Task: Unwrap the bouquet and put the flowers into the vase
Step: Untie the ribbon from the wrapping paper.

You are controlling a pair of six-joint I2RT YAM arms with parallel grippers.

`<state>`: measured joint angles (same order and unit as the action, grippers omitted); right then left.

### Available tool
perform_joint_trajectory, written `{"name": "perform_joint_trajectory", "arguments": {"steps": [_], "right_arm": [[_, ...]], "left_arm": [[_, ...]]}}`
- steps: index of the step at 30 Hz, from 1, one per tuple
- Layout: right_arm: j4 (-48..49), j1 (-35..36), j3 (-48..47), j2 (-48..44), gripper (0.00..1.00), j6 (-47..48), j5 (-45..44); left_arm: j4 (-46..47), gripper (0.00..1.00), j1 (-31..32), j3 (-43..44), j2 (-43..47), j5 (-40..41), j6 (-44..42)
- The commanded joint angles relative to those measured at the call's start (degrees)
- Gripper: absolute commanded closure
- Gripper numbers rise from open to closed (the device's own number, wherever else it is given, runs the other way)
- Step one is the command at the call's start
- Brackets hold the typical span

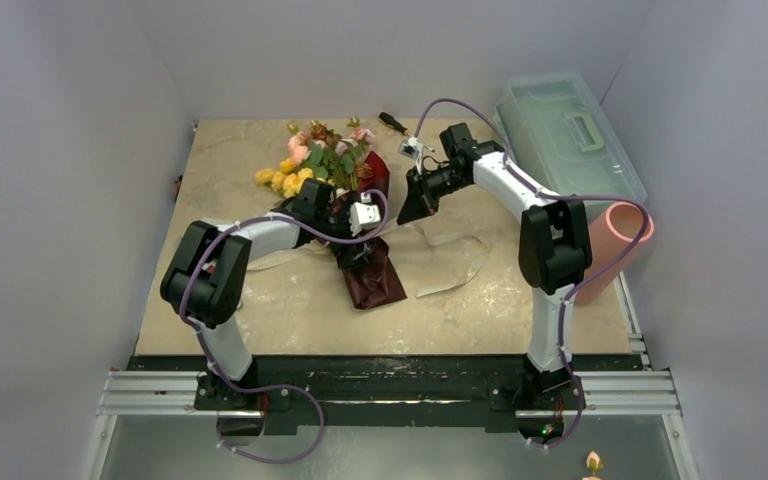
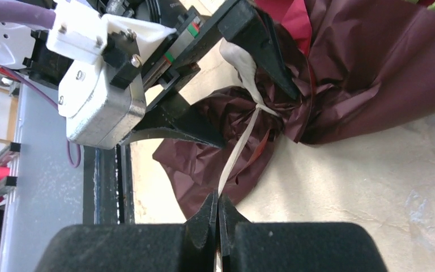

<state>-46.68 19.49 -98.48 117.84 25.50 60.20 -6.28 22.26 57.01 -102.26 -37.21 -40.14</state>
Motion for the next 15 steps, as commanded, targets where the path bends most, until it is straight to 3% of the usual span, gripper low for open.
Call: {"name": "perform_joint_trajectory", "arguments": {"steps": [1,7,15], "right_arm": [[0.69,-1.01,2.84,-2.7,1.0,-0.82,0.5],[-2.95,1.37,2.66,-1.13,1.0,3.83,-1.79],[-8.43,0.92,-8.6,-2.12,1.0,1.33,10.24]], "left_arm": [[-8.21,0.0,-1.52,-0.95,-3.95,7.47,-1.61],[-8.44,0.0,-1.52,-0.41,-4.51,7.01,-1.33],[-7.92,0.0,-1.61,-0.15,-4.62,6.62,-1.44]]}}
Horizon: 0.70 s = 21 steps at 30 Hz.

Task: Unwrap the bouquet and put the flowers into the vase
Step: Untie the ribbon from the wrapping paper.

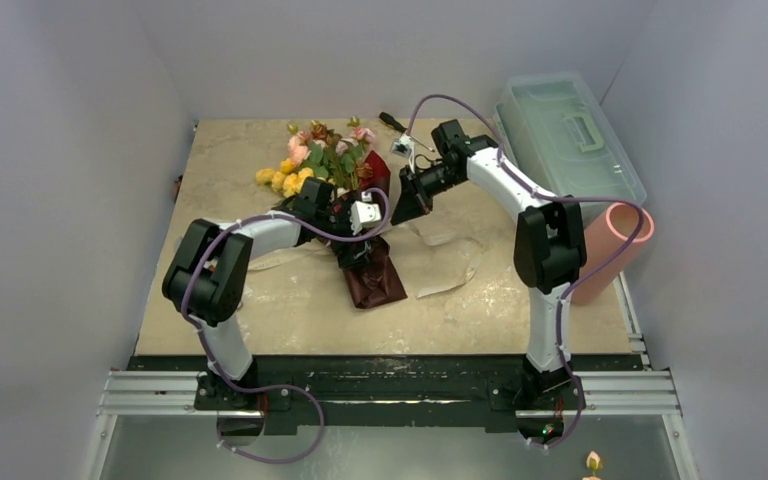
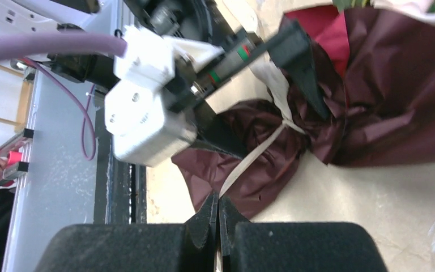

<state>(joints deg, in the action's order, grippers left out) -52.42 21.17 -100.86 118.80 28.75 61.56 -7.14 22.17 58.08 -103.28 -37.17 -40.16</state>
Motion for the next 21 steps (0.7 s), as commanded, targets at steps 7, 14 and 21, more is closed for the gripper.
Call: {"name": "perform_joint_trajectory", "arguments": {"steps": [7,14,21], "right_arm": [[2.21,-0.2,1.82,-4.82,1.0,-0.64,0.14],[3.41,0.21,3.85,-2.57,0.92,1.58,-10.15],[5.76,0.68,2.64,-2.51,0.4,-1.0,-12.93]], "left_arm": [[-5.54,0.0,-1.61,-0.72,-1.86,3.81,-0.73],[-2.36,0.0,0.29,4.04,4.37,-1.04,5.36],[3.01,0.0,1.96,12.63,7.7,-3.86,19.71]]}}
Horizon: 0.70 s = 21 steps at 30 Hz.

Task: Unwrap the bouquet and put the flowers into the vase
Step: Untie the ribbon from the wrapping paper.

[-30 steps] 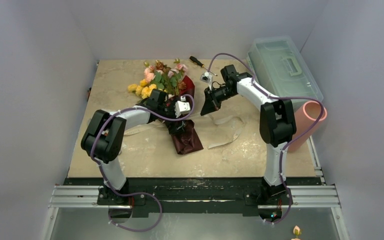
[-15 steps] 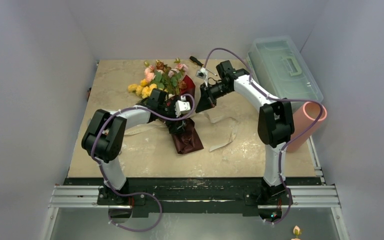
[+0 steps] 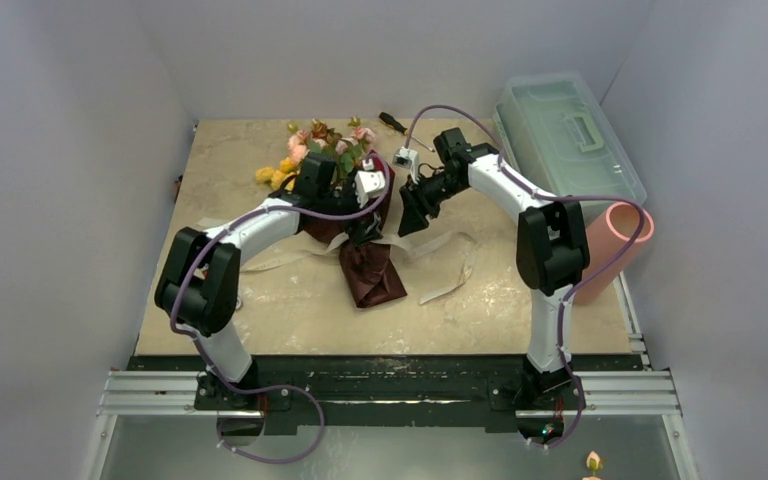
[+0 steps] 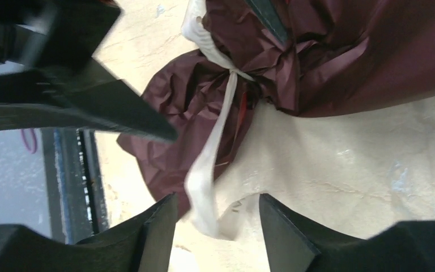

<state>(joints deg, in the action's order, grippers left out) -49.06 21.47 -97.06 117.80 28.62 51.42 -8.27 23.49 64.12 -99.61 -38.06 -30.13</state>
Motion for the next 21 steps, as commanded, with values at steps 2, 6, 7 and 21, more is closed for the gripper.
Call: {"name": "perform_joint_trajectory", "arguments": {"steps": [2,6,7,21], "right_arm": [[2.76,0.39,-1.39,-1.68,0.33,-1.18,-3.53],[5.81,0.56,-1.15,-3.34,0.26,-3.31,-4.44],[6.91,0.86,-1.23,-3.59,0.26,-4.44,-4.4],[17.15,10.42,-6.11,1.71,0.08,-10.7,-10.44]], "left_arm": [[4.16,0.0,-0.57,7.67,5.32,-3.36,11.6],[0.67,0.05,-6.68,6.53,9.69,-4.22,12.06],[-2.35,0.11,-7.97,5.9,10.91,-4.61,10.04],[-20.81,0.56,-11.48,-7.54,15.85,-0.83,-18.96]]}}
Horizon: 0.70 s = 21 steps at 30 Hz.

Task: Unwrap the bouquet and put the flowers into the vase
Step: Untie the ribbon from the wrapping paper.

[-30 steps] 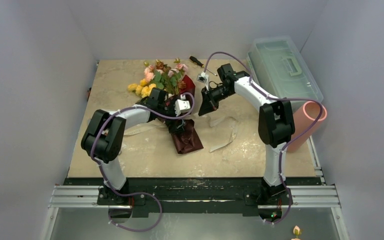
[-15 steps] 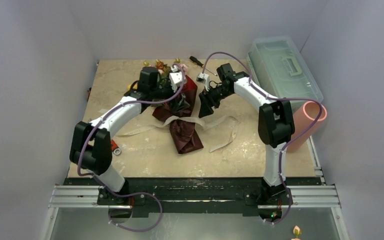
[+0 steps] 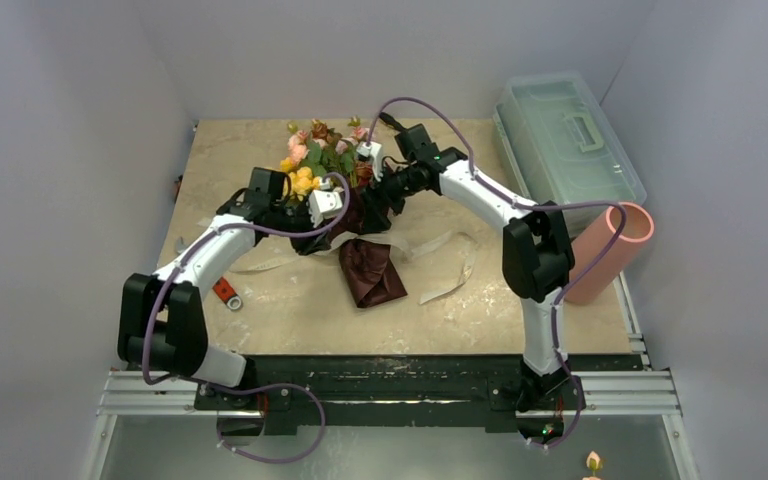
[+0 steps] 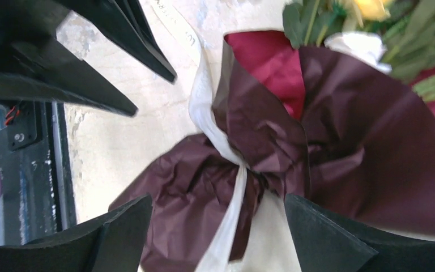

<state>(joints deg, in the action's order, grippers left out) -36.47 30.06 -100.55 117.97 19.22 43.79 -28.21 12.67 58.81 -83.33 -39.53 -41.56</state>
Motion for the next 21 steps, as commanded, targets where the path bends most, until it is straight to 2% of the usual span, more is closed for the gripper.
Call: {"name": "perform_joint_trajectory", "arguments": {"steps": [1,9,15,18,21], "right_arm": [[4.83,2.04,-2.53,2.12,0.07,-1.13,-3.04],[5.99,3.28,-0.04,4.83,0.05,1.25,-5.22],[6.37,3.34,2.4,6.66,0.05,2.97,-7.39],[6.09,3.33,2.96,7.34,0.04,3.95,-8.37],[6.04,3.53,3.59,7.96,0.04,4.82,-9.46]], "left_arm": [[0.37,0.55,-0.71,-3.2,-0.6,0.89,-7.8],[8.36,0.52,-0.63,-7.26,-4.66,3.03,-11.0],[11.67,0.42,0.17,-8.62,-7.91,3.98,-11.61],[14.5,0.44,1.04,-9.33,-9.24,5.7,-10.95],[16.95,0.54,1.56,-9.39,-9.57,6.61,-7.89]]}}
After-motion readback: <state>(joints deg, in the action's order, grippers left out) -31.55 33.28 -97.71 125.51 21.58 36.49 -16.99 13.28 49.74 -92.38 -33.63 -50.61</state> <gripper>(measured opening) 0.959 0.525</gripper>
